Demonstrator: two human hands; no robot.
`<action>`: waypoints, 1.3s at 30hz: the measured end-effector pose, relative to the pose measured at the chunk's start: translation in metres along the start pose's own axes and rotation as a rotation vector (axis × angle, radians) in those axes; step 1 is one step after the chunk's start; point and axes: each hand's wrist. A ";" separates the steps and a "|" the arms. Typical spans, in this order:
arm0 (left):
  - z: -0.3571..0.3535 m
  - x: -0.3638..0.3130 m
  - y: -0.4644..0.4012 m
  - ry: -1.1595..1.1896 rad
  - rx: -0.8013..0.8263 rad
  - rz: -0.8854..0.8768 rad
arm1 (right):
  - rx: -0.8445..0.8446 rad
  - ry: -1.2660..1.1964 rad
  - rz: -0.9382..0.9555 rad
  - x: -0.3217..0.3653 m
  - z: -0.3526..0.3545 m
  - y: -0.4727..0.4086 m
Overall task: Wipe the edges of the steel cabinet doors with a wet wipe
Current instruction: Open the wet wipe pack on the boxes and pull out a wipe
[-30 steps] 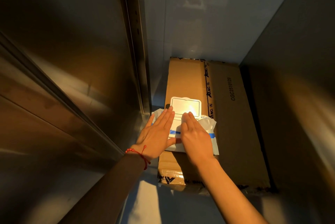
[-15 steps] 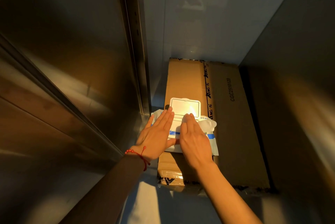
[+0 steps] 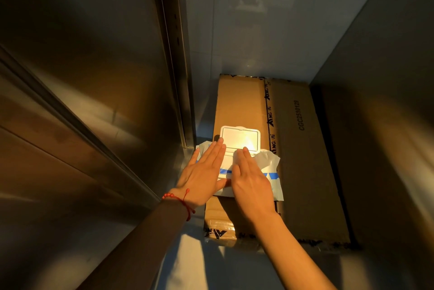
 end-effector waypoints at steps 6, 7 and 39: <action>0.001 0.000 0.000 0.002 0.010 0.000 | -0.033 0.043 0.028 -0.001 -0.002 0.000; 0.001 -0.001 -0.001 0.021 0.012 0.001 | -0.039 0.048 0.032 -0.003 -0.003 0.001; 0.001 -0.003 -0.001 0.063 0.032 0.024 | -0.048 -0.096 -0.071 -0.009 -0.003 -0.009</action>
Point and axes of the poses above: each hand's wrist, its own y-axis away from the middle knuckle, its own z-axis out of the back of the hand, x = y × z, and after that the axes turned 11 degrees about -y, right-handed
